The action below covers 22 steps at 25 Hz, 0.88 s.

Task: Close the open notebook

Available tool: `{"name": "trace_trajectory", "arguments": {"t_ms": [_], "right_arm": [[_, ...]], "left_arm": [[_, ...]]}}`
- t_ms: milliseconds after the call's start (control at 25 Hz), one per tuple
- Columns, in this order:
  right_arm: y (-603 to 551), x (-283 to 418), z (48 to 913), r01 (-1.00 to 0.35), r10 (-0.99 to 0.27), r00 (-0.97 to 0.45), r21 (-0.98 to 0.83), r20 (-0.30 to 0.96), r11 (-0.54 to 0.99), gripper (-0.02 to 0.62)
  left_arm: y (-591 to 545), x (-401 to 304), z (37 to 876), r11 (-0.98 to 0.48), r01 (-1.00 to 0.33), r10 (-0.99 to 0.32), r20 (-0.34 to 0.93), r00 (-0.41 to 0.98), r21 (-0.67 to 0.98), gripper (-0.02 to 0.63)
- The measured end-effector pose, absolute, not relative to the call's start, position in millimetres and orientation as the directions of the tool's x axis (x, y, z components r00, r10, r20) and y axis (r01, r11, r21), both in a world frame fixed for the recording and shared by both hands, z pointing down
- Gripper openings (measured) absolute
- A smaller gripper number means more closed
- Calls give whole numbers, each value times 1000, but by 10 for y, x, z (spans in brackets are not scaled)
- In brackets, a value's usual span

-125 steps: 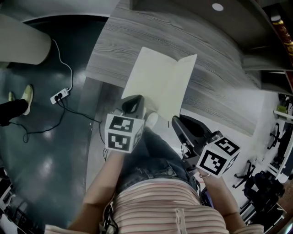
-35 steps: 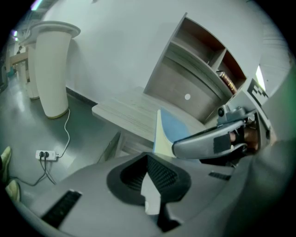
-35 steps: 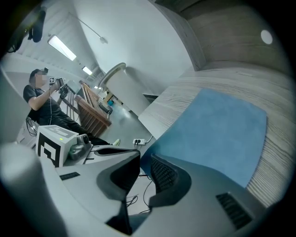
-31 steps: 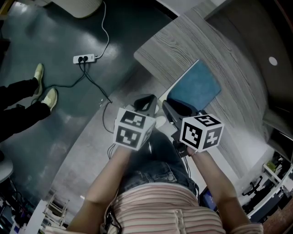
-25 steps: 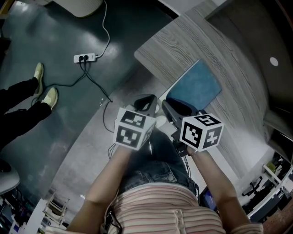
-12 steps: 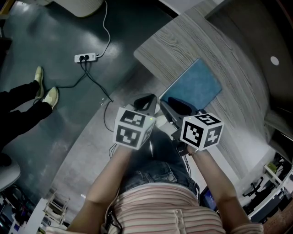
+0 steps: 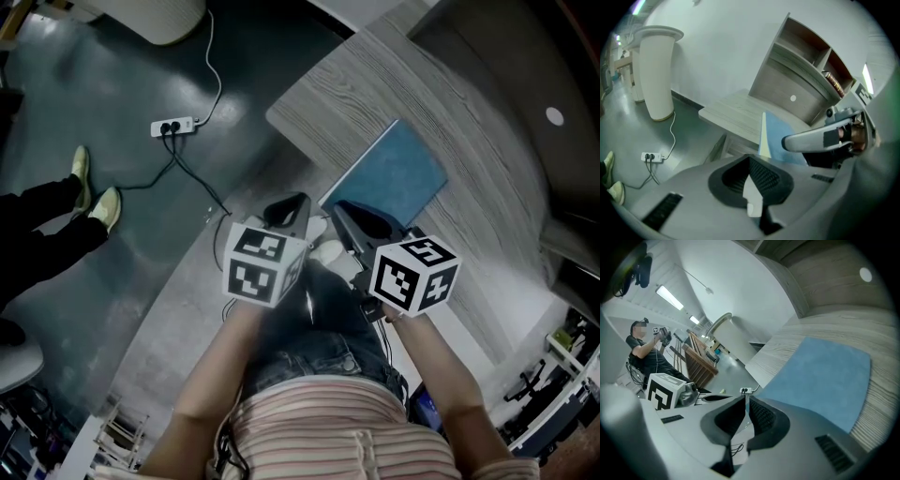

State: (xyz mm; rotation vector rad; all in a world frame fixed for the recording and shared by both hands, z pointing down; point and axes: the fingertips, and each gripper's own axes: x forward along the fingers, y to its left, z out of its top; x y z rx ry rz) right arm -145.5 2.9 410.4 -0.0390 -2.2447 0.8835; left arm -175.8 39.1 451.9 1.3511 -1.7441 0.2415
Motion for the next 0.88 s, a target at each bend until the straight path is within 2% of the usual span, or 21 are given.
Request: {"name": "trace_trajectory", "arguments": {"t_ms": [360, 880], "right_arm": [[-46, -1419, 3943, -224, 217, -788, -596, 576, 771, 9], [-270, -1176, 3633, -272, 36, -845, -488, 533, 829, 8]], "left_arm": [[352, -1788, 4304, 356, -872, -704, 710, -14, 336, 12], [154, -1625, 3966, 288, -905, -747, 665, -8, 313, 12]]}}
